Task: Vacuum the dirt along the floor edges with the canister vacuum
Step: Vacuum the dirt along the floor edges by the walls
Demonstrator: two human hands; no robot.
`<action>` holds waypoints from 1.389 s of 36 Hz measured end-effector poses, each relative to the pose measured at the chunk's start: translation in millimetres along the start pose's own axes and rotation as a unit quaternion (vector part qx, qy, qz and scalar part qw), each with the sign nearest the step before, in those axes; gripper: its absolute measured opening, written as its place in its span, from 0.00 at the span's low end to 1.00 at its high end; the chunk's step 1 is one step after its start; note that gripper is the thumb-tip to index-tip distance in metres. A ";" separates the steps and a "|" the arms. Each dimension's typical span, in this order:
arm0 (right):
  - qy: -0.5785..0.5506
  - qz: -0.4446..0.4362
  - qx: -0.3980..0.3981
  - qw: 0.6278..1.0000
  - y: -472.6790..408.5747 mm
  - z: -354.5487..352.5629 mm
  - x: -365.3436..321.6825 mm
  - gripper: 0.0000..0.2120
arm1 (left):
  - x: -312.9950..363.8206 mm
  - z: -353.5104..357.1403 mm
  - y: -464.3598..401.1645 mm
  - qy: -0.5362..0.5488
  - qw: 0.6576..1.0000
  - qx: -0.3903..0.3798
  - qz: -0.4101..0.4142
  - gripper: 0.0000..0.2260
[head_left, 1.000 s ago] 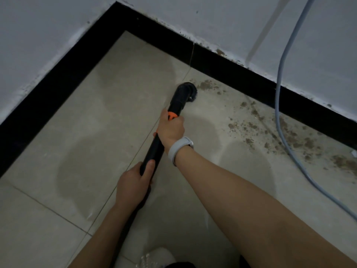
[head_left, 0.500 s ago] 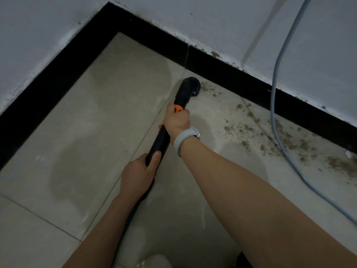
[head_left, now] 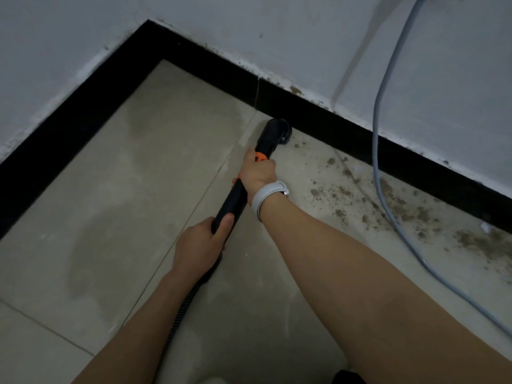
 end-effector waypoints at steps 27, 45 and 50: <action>-0.062 0.016 0.019 0.998 -2.0 -53.2 17.5 0.20 | 21.3 24.1 5.7 -0.032 0.997 -0.054 0.033 0.32; -0.118 0.053 0.024 0.991 29.7 -57.6 85.8 0.17 | -11.7 28.8 63.7 -0.051 0.993 -0.104 0.027 0.35; -0.122 0.061 0.012 0.991 45.8 -41.6 101.4 0.15 | -28.4 17.8 80.5 -0.029 0.994 -0.108 0.015 0.35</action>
Point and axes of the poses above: each hand's wrist, its own y-axis away from the middle knuckle, its own z-axis out of the palm, x = y × z, the point moved 10 cm from there along -y, towards the middle knuckle, and after that the axes turned 13 degrees about z, right-handed, at the moved point
